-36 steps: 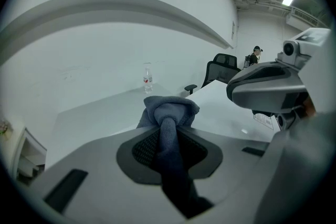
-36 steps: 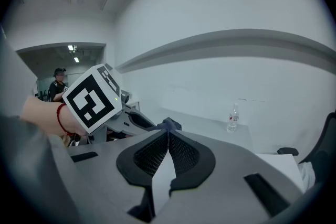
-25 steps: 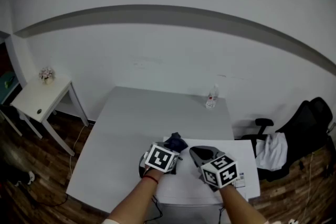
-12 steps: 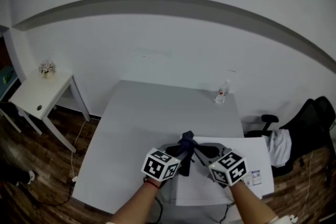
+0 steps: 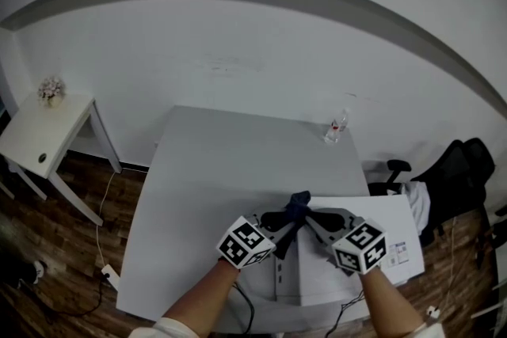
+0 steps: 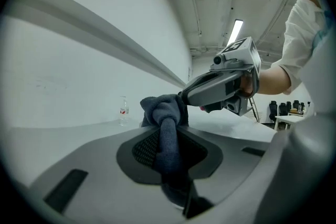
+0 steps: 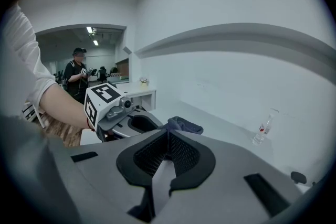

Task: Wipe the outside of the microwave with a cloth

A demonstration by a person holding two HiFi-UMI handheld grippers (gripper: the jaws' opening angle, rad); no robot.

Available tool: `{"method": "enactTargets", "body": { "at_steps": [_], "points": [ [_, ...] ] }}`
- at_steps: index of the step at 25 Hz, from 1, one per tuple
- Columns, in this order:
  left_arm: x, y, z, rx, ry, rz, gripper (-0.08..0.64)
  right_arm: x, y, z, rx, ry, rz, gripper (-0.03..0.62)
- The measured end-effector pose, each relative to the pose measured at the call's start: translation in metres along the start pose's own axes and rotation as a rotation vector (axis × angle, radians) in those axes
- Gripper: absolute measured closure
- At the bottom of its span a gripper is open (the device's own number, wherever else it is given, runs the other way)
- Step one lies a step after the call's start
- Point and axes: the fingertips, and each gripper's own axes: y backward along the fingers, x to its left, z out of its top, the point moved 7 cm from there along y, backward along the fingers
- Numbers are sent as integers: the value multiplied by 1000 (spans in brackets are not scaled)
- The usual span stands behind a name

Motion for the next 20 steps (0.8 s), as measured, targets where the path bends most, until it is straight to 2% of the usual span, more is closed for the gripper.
{"method": "enactTargets", "body": {
  "at_steps": [5, 9, 17, 20],
  "points": [
    [16, 13, -17, -17, -5, -34, 497, 5, -5, -2, 23, -16, -36, 558],
    [25, 15, -31, 23, -38, -76, 497, 3, -7, -4, 46, -21, -58, 558],
    [39, -3, -39, 107, -185, -100, 495, 6, -10, -1, 78, -7, -74, 558],
    [35, -10, -44, 133, -250, -132, 495, 6, -10, 0, 83, -2, -81, 558]
  ]
}}
